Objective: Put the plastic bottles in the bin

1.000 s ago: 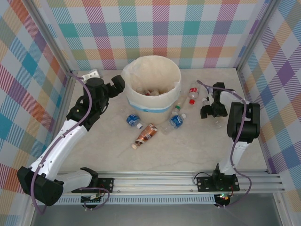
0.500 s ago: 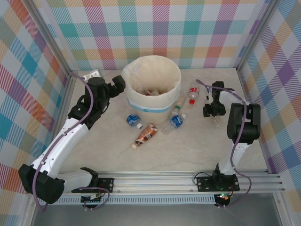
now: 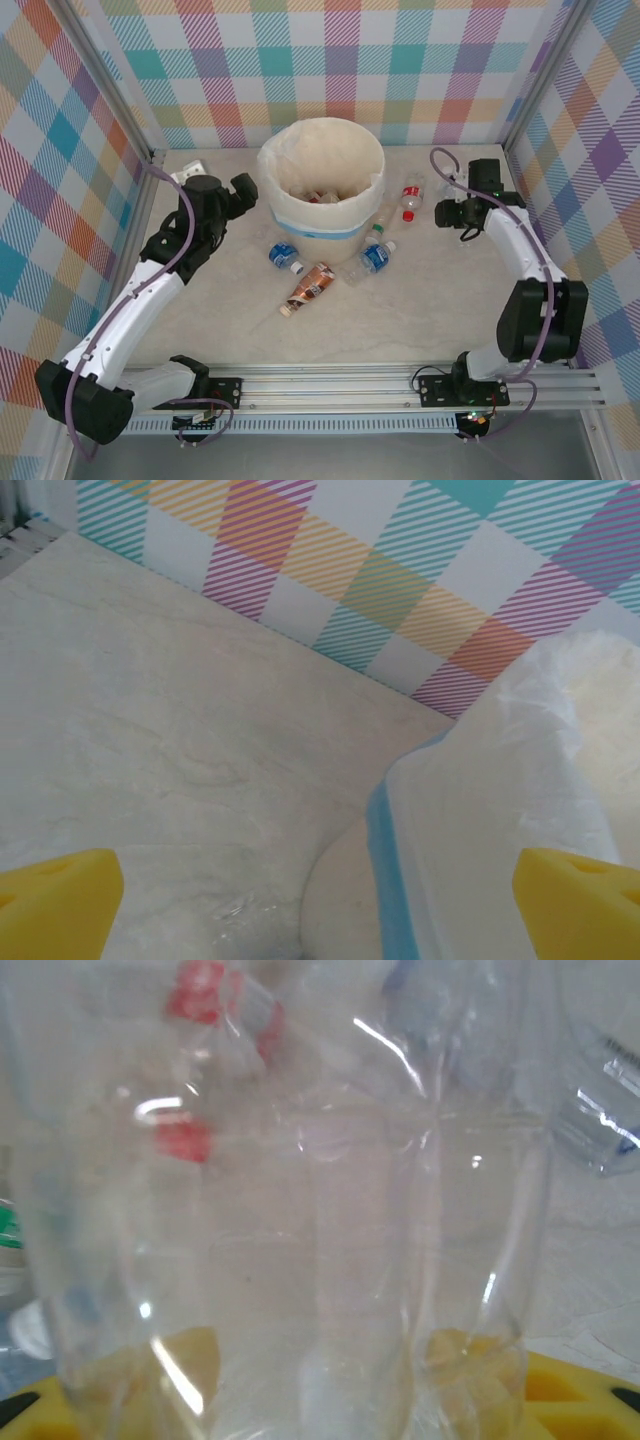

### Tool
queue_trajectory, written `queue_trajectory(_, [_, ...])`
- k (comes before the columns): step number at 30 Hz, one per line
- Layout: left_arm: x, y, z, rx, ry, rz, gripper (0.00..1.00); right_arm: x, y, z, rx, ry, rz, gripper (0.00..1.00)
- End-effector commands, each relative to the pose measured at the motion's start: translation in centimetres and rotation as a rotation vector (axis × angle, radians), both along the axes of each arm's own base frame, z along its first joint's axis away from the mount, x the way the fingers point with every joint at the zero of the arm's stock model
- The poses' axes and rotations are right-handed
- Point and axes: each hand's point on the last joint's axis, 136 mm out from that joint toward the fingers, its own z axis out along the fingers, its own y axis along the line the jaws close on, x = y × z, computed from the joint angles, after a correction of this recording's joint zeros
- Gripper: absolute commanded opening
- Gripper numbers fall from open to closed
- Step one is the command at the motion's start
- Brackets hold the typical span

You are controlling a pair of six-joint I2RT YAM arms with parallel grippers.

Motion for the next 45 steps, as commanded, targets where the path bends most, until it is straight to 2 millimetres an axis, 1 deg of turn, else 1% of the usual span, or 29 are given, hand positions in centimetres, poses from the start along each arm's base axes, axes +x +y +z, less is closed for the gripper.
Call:
queue_trajectory(1, [-0.8, 2.0, -0.4, 0.034, 0.004, 0.072, 1.0, 0.4, 2.5, 4.5, 0.119, -0.161, 0.055, 0.47])
queue_trajectory(2, [-0.8, 2.1, -0.6, 0.033, 0.004, 0.074, 1.0, 0.3, 3.2, 6.2, 0.151, -0.211, 0.072, 0.46])
queue_trajectory(6, [-0.7, 2.1, -1.5, 0.029, 0.015, 0.079, 1.0, -0.1, 5.9, 11.7, 0.293, -0.354, 0.138, 0.45])
queue_trajectory(9, [-0.5, 1.9, -2.1, 0.021, 0.026, 0.075, 1.0, -0.6, 8.8, 15.8, 0.405, -0.431, 0.22, 0.45])
queue_trajectory(14, [-0.3, 1.6, -2.6, 0.017, 0.043, 0.059, 1.0, -1.0, 13.1, 22.4, 0.474, -0.571, 0.323, 0.44])
queue_trajectory(15, [-0.4, 1.6, -2.6, 0.017, 0.047, 0.057, 1.0, -1.0, 13.7, 23.4, 0.477, -0.596, 0.34, 0.44])
queue_trajectory(17, [-0.6, 1.6, -2.7, 0.019, 0.053, 0.055, 1.0, -1.3, 14.9, 26.2, 0.473, -0.659, 0.369, 0.45])
queue_trajectory(20, [-0.9, 1.8, -2.9, 0.022, 0.061, 0.057, 1.0, -1.8, 16.3, 29.6, 0.495, -0.721, 0.42, 0.46])
queue_trajectory(22, [-1.2, 1.9, -3.4, 0.024, 0.071, 0.059, 1.0, -2.3, 17.9, 31.4, 0.528, -0.746, 0.483, 0.47])
queue_trajectory(23, [-1.3, 2.0, -3.6, 0.023, 0.074, 0.06, 1.0, -2.5, 18.8, 32.0, 0.543, -0.753, 0.517, 0.47])
queue_trajectory(25, [-1.4, 2.0, -3.8, 0.021, 0.078, 0.06, 1.0, -2.5, 20.7, 32.8, 0.555, -0.763, 0.578, 0.47])
queue_trajectory(28, [-1.4, 1.9, -3.9, 0.021, 0.085, 0.055, 1.0, -2.0, 23.6, 33.0, 0.538, -0.744, 0.653, 0.47])
queue_trajectory(31, [-1.5, 1.9, -3.9, 0.018, 0.087, 0.051, 1.0, -1.0, 26.2, 32.5, 0.491, -0.731, 0.7, 0.48])
queue_trajectory(33, [-1.5, 2.0, -3.9, 0.019, 0.09, 0.054, 1.0, 0.0, 27.3, 31.8, 0.439, -0.733, 0.698, 0.48])
queue_trajectory(36, [-1.6, 1.9, -4.0, 0.016, 0.095, 0.054, 1.0, 2.1, 28.4, 29.9, 0.355, -0.697, 0.652, 0.48])
queue_trajectory(40, [-1.7, 2.0, -4.1, 0.02, 0.104, 0.053, 1.0, 4.1, 29.7, 27.4, 0.244, -0.646, 0.629, 0.48])
queue_trajectory(43, [-1.8, 2.0, -4.3, 0.02, 0.112, 0.053, 1.0, 5.4, 29.8, 25.4, 0.123, -0.63, 0.6, 0.5])
queue_trajectory(45, [-1.8, 2.0, -4.4, 0.017, 0.116, 0.053, 1.0, 6.4, 29.2, 24.0, 0.035, -0.612, 0.549, 0.51])
